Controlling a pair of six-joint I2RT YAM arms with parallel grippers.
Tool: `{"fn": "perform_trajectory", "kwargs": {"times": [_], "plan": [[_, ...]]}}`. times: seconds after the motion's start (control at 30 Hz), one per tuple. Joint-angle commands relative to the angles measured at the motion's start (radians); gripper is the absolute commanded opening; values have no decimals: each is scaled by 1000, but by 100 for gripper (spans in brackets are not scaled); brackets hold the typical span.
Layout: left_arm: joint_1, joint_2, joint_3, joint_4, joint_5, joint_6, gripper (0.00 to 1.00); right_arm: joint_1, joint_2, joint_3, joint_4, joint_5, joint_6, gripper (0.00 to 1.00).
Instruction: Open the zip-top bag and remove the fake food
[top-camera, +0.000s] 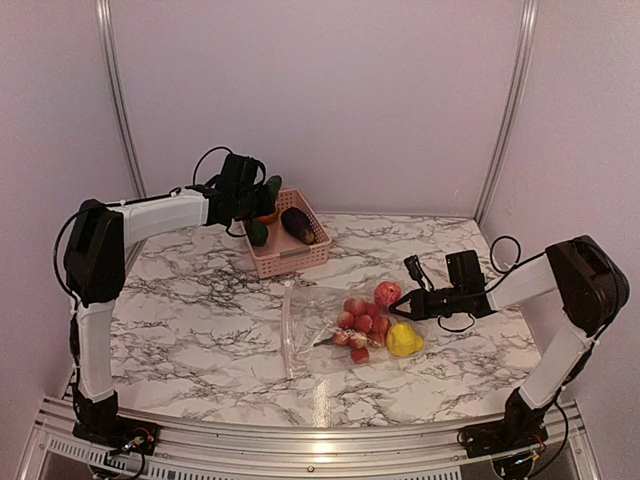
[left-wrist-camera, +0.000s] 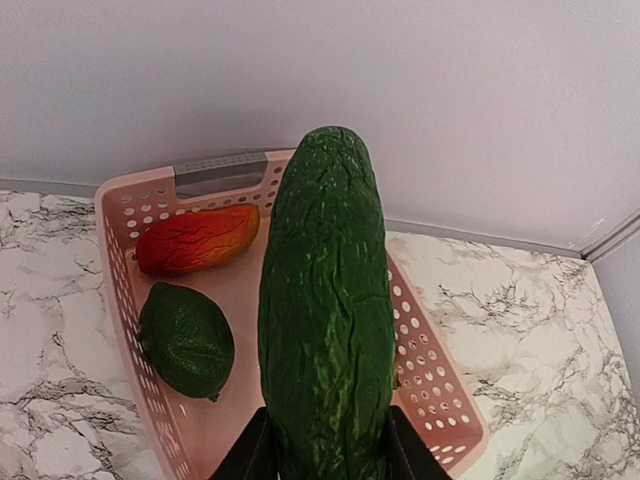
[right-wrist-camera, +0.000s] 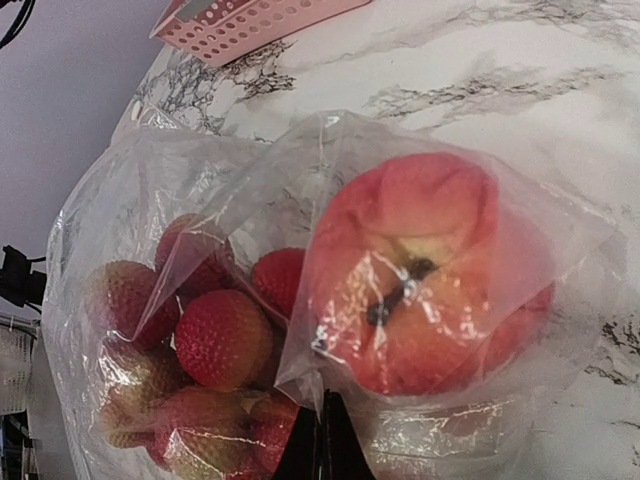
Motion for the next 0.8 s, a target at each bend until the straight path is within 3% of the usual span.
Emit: {"fn": "perform_trajectory", "kwargs": {"times": [0.0, 0.5, 0.77], "plan": [[15, 97, 87, -45, -72, -43, 22, -9, 2, 2, 13, -8, 8, 0], [37, 362, 331, -107, -80, -71, 35, -9, 15, 0, 18, -17, 11, 0], [48, 378, 354, -102, -20, -48, 58, -6, 13, 2, 16, -25, 11, 0]]}}
